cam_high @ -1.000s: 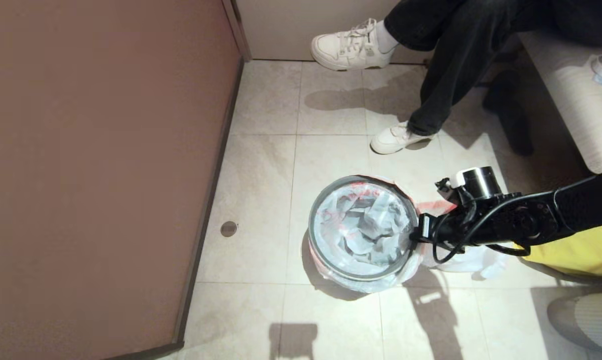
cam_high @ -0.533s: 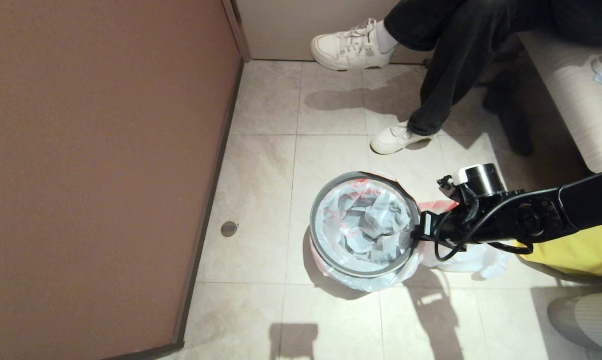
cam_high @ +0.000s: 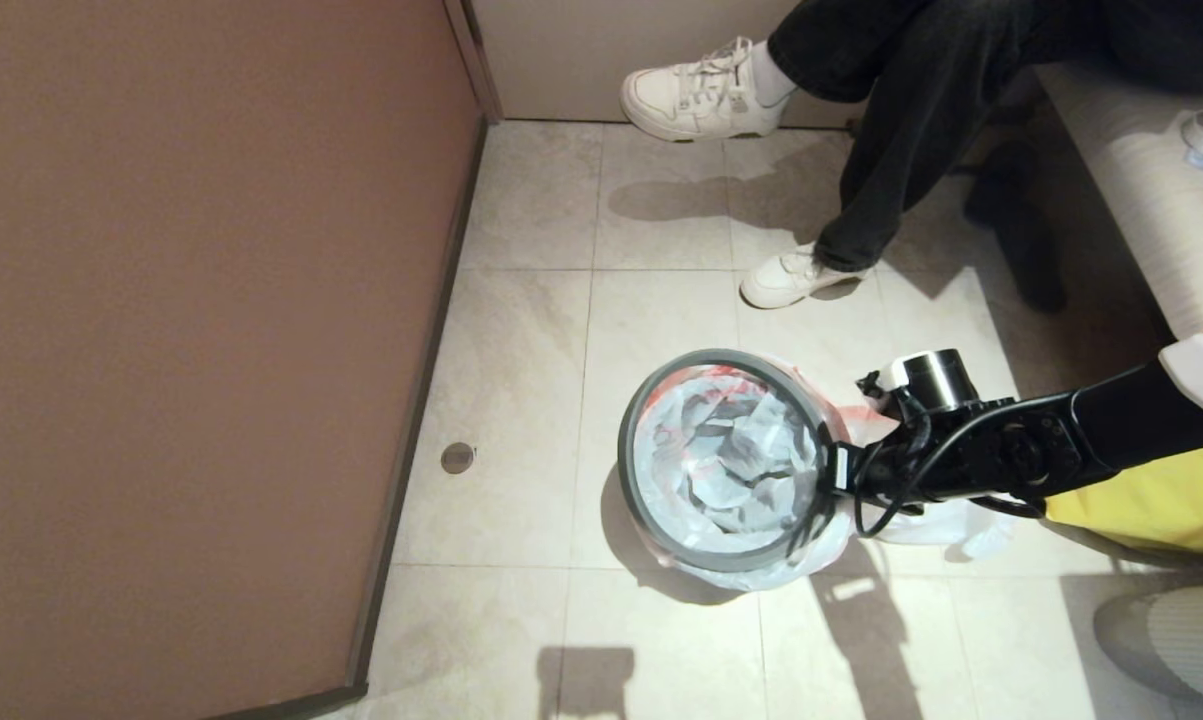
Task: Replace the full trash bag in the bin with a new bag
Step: Place the trash can ring on the trash can
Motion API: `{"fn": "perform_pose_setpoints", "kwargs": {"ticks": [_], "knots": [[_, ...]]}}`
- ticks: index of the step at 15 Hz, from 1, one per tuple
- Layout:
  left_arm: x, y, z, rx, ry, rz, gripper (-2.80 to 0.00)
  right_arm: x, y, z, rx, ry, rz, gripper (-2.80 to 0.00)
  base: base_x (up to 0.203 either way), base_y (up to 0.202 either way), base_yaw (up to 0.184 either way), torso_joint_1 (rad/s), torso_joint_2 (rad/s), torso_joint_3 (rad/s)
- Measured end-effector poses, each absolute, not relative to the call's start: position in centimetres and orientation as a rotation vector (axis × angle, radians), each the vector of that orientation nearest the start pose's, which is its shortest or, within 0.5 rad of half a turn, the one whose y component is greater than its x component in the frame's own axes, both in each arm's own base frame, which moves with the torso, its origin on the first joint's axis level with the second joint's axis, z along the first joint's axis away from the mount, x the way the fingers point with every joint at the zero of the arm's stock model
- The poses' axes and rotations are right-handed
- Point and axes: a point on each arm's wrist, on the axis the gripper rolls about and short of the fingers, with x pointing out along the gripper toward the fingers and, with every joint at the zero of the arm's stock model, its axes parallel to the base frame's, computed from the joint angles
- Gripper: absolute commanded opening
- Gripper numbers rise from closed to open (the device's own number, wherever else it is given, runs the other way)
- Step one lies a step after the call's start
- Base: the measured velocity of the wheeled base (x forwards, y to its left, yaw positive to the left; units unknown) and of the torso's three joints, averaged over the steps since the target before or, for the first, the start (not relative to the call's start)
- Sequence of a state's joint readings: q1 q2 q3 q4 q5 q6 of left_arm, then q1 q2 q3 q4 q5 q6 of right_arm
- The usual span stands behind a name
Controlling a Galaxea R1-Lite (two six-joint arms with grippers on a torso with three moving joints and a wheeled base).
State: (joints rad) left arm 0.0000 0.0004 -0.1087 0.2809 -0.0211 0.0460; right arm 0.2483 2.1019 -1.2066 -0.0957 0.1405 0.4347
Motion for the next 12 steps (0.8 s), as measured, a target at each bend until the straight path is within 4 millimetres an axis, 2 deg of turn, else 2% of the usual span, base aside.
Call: {"fn": "perform_pose_setpoints", "kwargs": {"ticks": [3,9,12], "knots": [[-3.4,0.0,7.6,0.044,0.172,-0.025,-2.80,37.8,10.5,9.7,0.346,0.844,0.180,-2.80,0.000,0.000,0.000,0.000,0.00,0.000],[-3.4,0.0,7.6,0.044,0.172,-0.026,-2.80,36.4,10.8,12.9,0.353,0.780,0.209,-2.80,0.000,0.000,0.000,0.000,0.00,0.000],[-3.3,0.0,7.6,0.044,0.174,-0.025,-2.80,36.1,10.8,13.5,0.351,0.764,0.205,-2.80,0.000,0.000,0.000,0.000,0.00,0.000]]}}
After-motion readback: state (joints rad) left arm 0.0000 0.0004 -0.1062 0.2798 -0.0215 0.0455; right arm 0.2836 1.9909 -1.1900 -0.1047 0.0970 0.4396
